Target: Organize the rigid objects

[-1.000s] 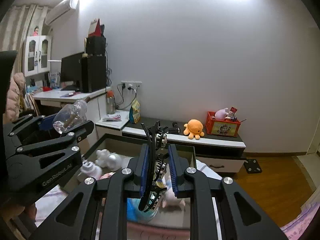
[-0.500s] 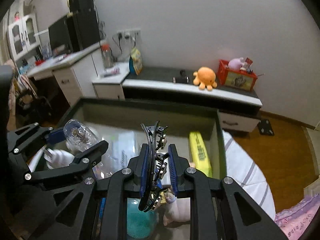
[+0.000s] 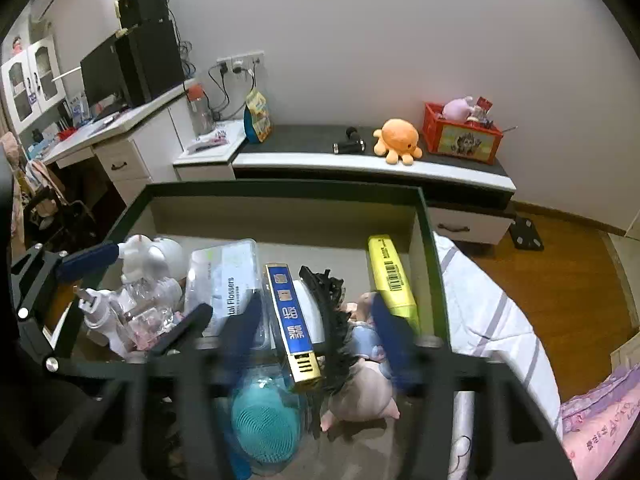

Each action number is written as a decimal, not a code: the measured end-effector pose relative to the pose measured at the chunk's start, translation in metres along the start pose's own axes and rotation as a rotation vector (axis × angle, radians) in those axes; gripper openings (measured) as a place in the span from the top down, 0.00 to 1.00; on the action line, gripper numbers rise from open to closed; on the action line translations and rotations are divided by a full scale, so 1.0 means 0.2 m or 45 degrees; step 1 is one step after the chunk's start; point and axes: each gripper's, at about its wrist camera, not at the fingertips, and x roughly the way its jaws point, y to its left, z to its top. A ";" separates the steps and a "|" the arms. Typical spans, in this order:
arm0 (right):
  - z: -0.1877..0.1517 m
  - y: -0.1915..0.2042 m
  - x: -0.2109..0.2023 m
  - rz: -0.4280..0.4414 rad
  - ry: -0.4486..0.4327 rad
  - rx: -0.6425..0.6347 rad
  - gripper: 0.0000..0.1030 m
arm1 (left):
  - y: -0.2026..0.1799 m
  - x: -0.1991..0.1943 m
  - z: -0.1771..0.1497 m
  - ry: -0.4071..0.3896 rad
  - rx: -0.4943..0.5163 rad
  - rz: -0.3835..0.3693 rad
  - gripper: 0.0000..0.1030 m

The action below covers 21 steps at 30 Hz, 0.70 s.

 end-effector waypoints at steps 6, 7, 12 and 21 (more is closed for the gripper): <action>-0.02 0.04 -0.17 0.041 -0.092 -0.014 0.20 | 0.04 -0.19 -0.05 -0.088 -0.060 -0.017 0.05; -0.03 0.05 -0.22 0.055 -0.114 -0.009 0.19 | 0.05 -0.26 -0.06 -0.120 -0.066 -0.011 0.04; -0.09 0.06 -0.45 0.069 -0.255 0.015 0.00 | 0.07 -0.52 -0.13 -0.267 -0.087 0.013 0.00; -0.31 0.13 -0.91 -0.067 -0.527 -0.040 0.00 | 0.16 -0.92 -0.35 -0.425 -0.205 0.051 0.00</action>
